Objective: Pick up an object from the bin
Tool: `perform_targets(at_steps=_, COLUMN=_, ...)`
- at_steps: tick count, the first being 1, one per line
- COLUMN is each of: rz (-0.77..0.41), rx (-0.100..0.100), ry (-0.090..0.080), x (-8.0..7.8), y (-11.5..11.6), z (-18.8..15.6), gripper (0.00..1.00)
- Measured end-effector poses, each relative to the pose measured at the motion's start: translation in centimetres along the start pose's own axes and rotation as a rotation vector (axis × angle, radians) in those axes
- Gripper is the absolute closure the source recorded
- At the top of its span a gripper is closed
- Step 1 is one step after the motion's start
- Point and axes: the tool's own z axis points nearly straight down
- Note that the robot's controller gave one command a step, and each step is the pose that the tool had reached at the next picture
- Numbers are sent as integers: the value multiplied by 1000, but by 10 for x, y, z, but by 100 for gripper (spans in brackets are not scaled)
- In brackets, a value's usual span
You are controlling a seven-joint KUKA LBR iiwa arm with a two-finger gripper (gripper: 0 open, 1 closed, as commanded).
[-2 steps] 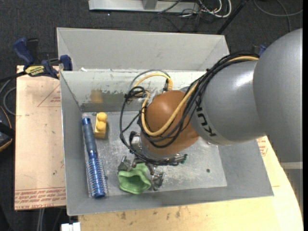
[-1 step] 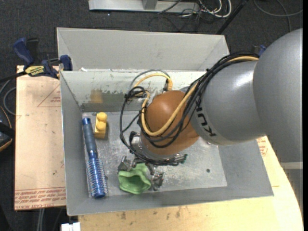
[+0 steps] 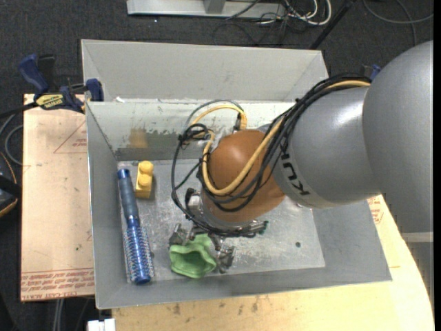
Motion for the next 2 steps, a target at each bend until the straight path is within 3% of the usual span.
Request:
perform_targets(at_steps=1, rz=0, rx=0, ry=0, x=0, y=0, z=0, gripper=0)
perform_targets(at_steps=2, rz=26, rx=-6, ry=-1, x=7, y=-13, z=0, gripper=0)
